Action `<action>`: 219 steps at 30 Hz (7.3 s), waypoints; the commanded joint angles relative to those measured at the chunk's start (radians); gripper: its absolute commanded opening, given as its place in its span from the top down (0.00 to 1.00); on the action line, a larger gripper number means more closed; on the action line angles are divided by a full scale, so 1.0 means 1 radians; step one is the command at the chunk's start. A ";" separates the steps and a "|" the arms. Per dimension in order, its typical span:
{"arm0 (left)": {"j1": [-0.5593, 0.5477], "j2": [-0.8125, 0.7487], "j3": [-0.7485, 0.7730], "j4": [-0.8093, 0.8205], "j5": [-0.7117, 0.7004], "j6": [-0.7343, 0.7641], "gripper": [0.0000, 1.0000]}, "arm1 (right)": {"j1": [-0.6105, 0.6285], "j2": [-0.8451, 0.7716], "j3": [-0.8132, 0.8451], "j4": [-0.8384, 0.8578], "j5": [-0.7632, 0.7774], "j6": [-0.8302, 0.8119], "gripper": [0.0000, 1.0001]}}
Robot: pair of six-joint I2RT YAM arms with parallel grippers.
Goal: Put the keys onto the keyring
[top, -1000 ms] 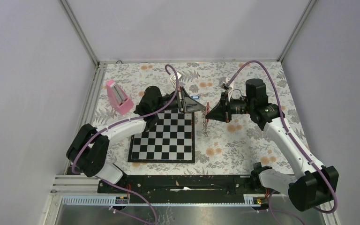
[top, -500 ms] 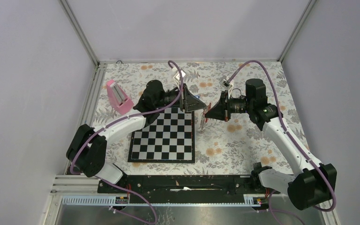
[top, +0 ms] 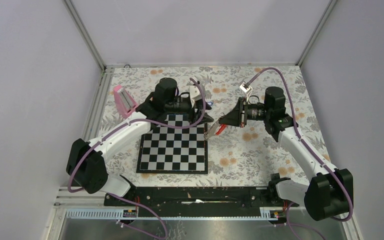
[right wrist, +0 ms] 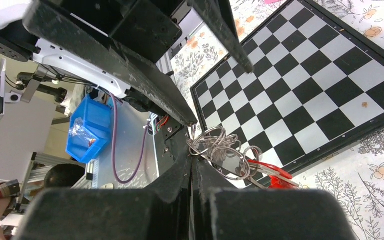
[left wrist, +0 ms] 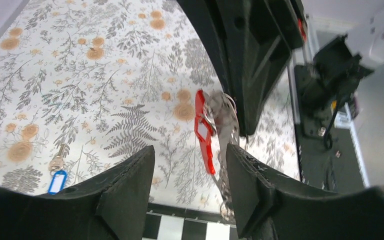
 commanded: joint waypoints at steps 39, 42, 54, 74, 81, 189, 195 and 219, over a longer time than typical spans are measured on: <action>-0.006 0.051 -0.064 0.270 0.196 -0.460 0.66 | -0.019 -0.050 -0.018 0.090 -0.065 -0.030 1.00; -0.008 0.056 -0.063 0.270 0.197 -0.460 0.71 | -0.019 -0.051 -0.019 0.090 -0.065 -0.032 1.00; -0.011 0.072 -0.041 0.286 0.204 -0.491 1.00 | -0.020 -0.053 -0.027 0.090 -0.064 -0.036 1.00; -0.012 0.079 0.136 -0.179 -0.027 -0.553 1.00 | -0.025 -0.144 0.151 -0.461 0.085 -0.600 0.63; -0.020 0.051 0.160 -0.222 -0.067 -0.445 1.00 | -0.025 -0.173 0.181 -0.512 0.134 -0.659 0.60; -0.043 0.002 -0.252 0.596 0.263 -0.398 0.98 | 0.138 -0.120 0.165 -0.469 0.200 -0.796 1.00; -0.044 0.024 -0.207 0.486 0.253 -0.335 0.98 | 0.140 -0.131 0.167 -0.471 0.207 -0.791 1.00; -0.030 0.008 -0.153 0.369 0.229 -0.315 1.00 | 0.147 -0.174 0.160 -0.532 0.188 -0.805 1.00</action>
